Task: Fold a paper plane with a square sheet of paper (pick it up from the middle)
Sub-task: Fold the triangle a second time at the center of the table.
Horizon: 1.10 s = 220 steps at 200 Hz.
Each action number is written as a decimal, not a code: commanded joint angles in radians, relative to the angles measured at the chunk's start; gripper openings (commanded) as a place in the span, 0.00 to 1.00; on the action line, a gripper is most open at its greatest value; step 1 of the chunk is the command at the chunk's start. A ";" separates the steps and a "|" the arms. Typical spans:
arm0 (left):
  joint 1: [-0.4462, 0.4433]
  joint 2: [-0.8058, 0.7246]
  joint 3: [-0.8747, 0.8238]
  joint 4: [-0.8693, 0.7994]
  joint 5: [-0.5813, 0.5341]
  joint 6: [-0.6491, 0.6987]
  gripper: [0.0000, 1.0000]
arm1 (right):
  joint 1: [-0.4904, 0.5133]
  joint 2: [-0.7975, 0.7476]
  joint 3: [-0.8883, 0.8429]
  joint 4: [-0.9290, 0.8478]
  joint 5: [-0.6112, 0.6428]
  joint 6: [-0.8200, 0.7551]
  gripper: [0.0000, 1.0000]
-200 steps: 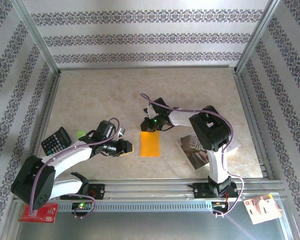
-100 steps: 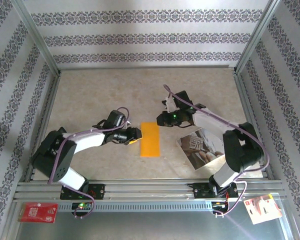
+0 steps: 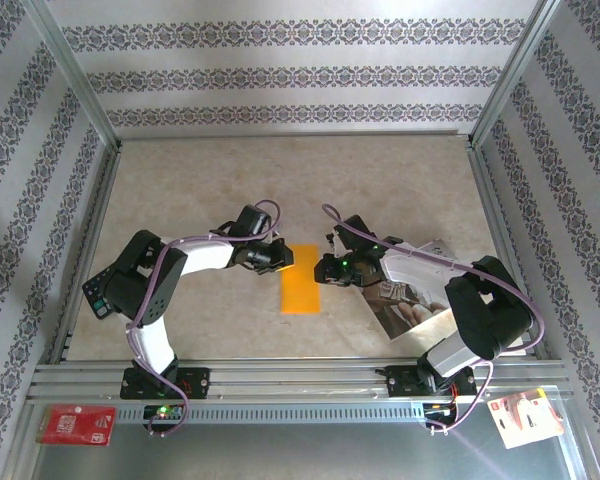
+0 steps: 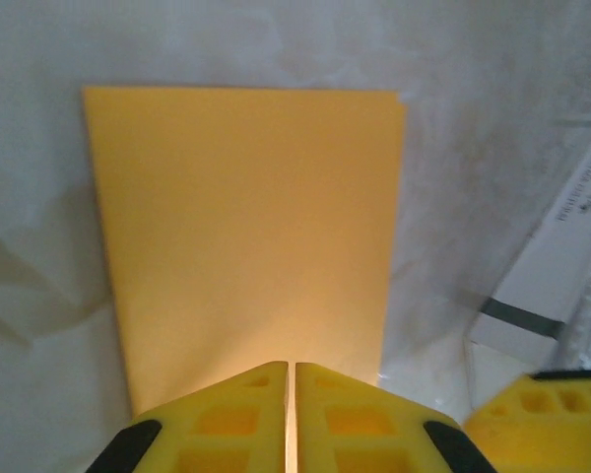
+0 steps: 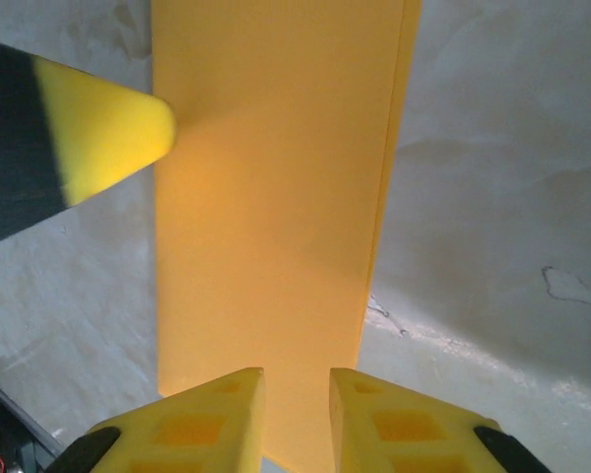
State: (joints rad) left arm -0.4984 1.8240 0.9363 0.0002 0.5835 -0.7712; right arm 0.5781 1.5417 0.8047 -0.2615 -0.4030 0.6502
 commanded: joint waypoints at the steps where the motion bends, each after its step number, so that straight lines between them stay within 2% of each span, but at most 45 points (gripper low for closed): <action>1: 0.003 0.049 0.034 -0.068 -0.091 0.047 0.07 | -0.006 -0.023 0.005 0.011 0.027 0.003 0.26; 27: 0.032 0.062 0.059 -0.064 -0.112 0.046 0.06 | -0.006 -0.041 0.024 -0.040 0.037 -0.032 0.29; 61: 0.032 -0.031 0.052 -0.034 -0.074 0.000 0.11 | 0.013 -0.084 -0.005 -0.051 0.040 -0.021 0.31; 85: 0.007 -0.118 -0.011 -0.024 -0.046 -0.045 0.18 | 0.058 -0.111 -0.048 -0.019 0.049 0.011 0.32; 104: -0.022 -0.140 -0.053 -0.042 -0.008 -0.059 0.19 | 0.104 -0.130 -0.077 -0.007 0.076 0.050 0.32; 156: -0.046 -0.109 -0.067 -0.109 0.037 0.001 0.09 | 0.182 -0.149 -0.142 0.017 0.144 0.156 0.34; 220: -0.052 -0.056 -0.109 -0.072 0.023 0.004 0.06 | 0.227 -0.106 -0.167 0.065 0.163 0.224 0.34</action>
State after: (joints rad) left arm -0.5377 1.7359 0.8532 -0.0673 0.6060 -0.7895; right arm 0.7952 1.4132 0.6456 -0.2260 -0.2665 0.8398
